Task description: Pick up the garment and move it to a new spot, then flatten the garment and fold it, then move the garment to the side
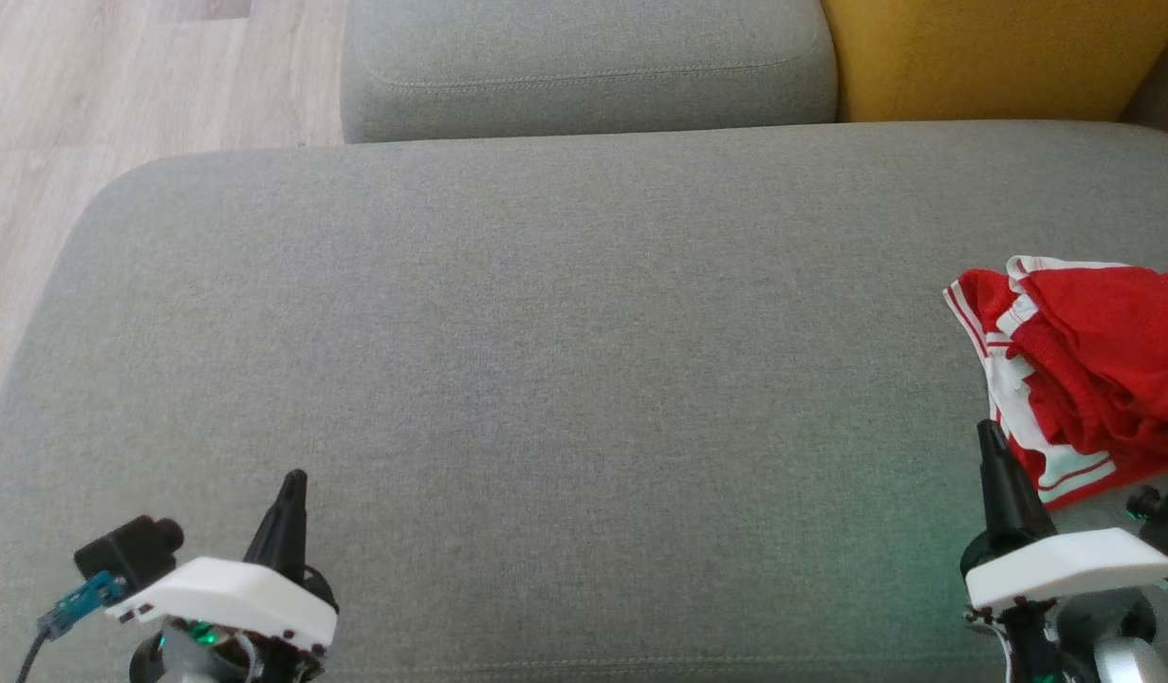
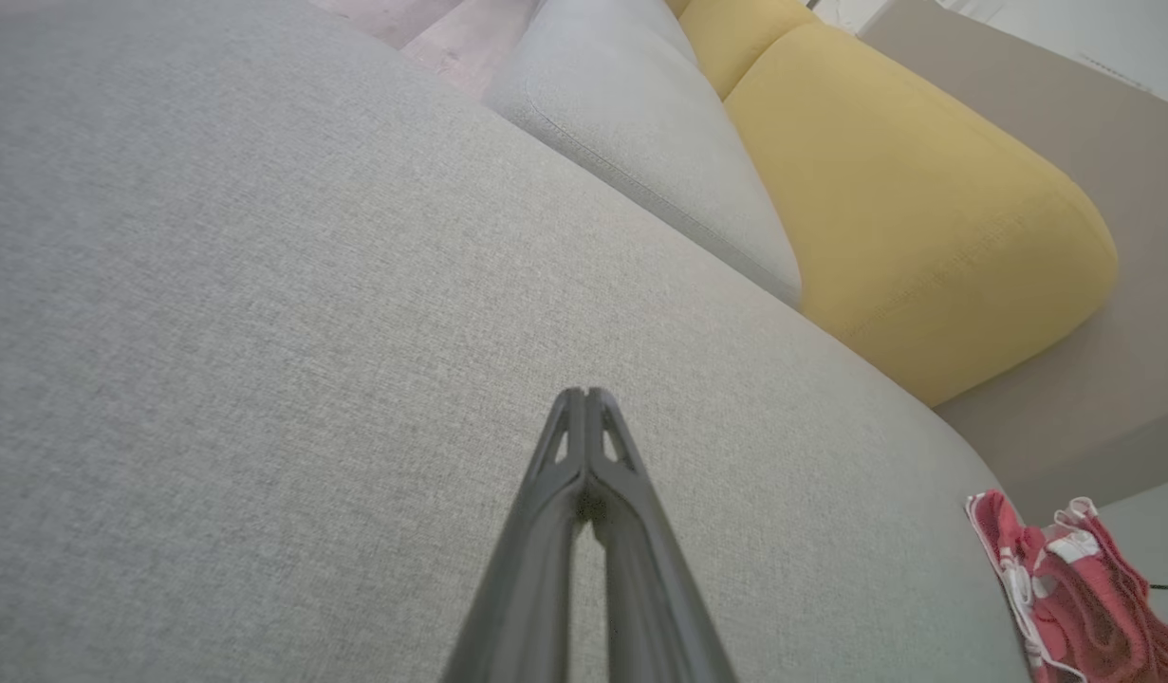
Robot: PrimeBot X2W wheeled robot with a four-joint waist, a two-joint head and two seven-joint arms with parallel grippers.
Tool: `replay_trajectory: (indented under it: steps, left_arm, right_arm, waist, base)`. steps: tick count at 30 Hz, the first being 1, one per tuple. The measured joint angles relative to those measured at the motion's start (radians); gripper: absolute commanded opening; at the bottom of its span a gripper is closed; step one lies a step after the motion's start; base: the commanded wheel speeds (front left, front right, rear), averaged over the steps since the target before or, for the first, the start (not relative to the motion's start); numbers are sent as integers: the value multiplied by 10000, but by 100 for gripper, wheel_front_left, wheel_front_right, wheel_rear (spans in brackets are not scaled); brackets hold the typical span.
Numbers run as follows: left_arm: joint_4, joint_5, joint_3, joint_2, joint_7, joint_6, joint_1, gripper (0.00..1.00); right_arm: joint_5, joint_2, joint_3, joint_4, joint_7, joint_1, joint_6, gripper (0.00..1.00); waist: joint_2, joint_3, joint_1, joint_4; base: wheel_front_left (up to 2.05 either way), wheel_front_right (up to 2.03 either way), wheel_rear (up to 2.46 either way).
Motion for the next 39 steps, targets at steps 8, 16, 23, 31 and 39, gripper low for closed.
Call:
replay_trajectory:
  steps: [8,16,23,31,39]
  left_arm:
    - [128,-746,330,-182,176,-219,-4,0]
    - [240,-1492,673,-355,401,-481,-127,0]
    - [305,-2157,968,-546,560,-658,-198,0]
    - [426,-2894,1313,-708,773,-941,-242,0]
    - [531,-3643,1666,-924,968,-1181,-398,0]
  right_arm:
    - [922,0,-79,128,44,-162,0,0]
    - [1825,0,-132,272,54,-224,0,0]
    - [2644,0,-182,382,82,-307,0,0]
    - [3549,0,-251,499,104,-403,0,0]
    - [4464,-2,-343,631,150,-491,0,0]
  waist:
    - [0,14,0,-10]
    - [0,28,0,-20]
    - [0,40,0,-28]
    - [0,55,0,-38]
    - [0,69,0,-48]
  base:
    - [0,0,0]
    - [0,0,0]
    - [0,0,0]
    - [0,0,0]
    - [0,0,0]
